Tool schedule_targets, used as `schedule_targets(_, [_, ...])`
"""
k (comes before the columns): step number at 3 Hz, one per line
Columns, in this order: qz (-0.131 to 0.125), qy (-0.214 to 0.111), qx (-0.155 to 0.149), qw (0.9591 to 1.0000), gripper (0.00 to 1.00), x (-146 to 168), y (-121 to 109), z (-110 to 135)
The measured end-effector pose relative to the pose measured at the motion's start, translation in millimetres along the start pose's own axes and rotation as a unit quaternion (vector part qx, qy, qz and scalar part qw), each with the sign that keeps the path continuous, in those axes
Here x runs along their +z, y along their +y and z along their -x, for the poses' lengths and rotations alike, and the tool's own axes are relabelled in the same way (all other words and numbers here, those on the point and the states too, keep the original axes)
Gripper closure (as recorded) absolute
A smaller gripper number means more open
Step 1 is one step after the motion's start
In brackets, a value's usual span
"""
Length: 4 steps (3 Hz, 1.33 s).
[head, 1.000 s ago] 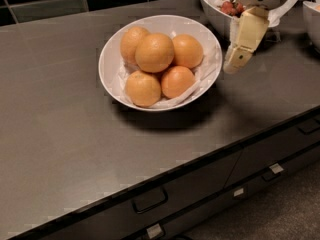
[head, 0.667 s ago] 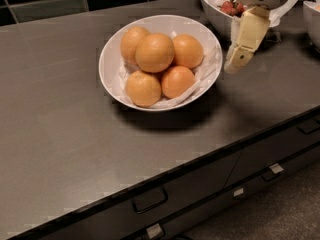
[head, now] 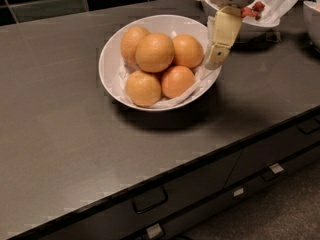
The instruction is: Pick orange from white bowl
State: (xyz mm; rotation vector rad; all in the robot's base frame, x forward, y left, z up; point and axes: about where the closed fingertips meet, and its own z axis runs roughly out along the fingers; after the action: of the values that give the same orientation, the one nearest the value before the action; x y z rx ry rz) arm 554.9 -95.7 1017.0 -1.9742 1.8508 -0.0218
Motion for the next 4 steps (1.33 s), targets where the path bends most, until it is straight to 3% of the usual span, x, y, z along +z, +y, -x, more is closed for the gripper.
schedule_targets(2, [0.009, -0.009, -0.027, 0.9995, 0.00, 25.9, -10.4, 22.1])
schedule_targets(4, [0.007, -0.010, -0.039, 0.9992, 0.00, 30.7, -10.8, 32.9])
